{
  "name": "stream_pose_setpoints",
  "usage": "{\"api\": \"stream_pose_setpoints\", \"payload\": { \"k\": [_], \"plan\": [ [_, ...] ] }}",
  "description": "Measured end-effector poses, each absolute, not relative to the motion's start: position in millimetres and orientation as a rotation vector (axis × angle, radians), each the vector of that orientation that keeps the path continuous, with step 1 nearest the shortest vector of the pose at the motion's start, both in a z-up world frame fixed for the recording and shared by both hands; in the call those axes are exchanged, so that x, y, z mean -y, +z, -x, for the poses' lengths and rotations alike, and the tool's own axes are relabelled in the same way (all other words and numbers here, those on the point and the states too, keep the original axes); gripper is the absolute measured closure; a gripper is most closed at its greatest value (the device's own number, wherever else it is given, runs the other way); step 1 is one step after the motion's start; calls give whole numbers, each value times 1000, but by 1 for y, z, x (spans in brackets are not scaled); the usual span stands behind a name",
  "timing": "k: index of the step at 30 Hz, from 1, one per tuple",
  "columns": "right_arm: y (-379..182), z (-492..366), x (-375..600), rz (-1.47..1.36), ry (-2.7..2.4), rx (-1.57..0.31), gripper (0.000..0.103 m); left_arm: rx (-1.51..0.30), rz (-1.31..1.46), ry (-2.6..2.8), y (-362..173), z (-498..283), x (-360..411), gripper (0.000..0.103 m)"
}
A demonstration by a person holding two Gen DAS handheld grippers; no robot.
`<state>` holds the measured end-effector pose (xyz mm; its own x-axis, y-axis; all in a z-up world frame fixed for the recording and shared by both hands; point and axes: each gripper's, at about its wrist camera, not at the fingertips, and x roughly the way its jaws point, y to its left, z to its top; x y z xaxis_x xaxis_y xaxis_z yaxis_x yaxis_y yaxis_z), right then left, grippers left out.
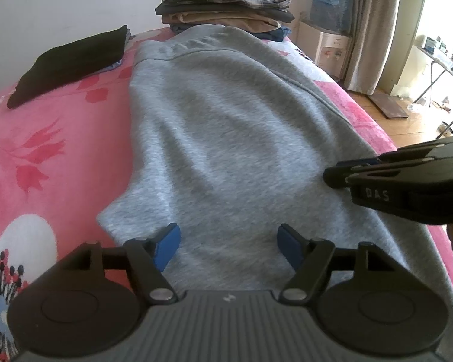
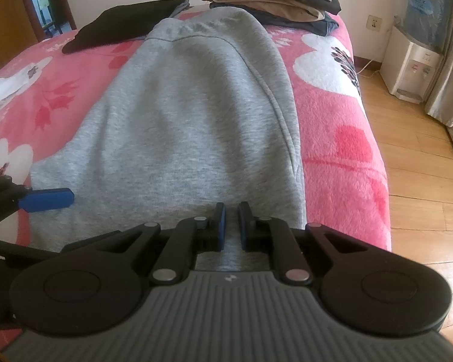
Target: Fold clothes
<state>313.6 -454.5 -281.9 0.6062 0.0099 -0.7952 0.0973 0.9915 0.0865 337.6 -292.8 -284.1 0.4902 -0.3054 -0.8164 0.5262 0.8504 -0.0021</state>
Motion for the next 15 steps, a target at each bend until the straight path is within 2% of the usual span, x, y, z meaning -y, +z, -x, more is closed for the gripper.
{"api": "stream_pose_setpoints", "payload": {
  "k": [3, 8, 15],
  "plan": [
    [-282, -315, 454, -124, -51, -926, 95, -941, -234, -540, -284, -340, 291, 16],
    [-280, -319, 455, -117, -39, -954, 94, -952, -187, -595, -286, -341, 286, 7],
    [-278, -332, 457, -112, -14, -1028, 94, -953, -160, -696, -283, -344, 273, 5]
  ]
}}
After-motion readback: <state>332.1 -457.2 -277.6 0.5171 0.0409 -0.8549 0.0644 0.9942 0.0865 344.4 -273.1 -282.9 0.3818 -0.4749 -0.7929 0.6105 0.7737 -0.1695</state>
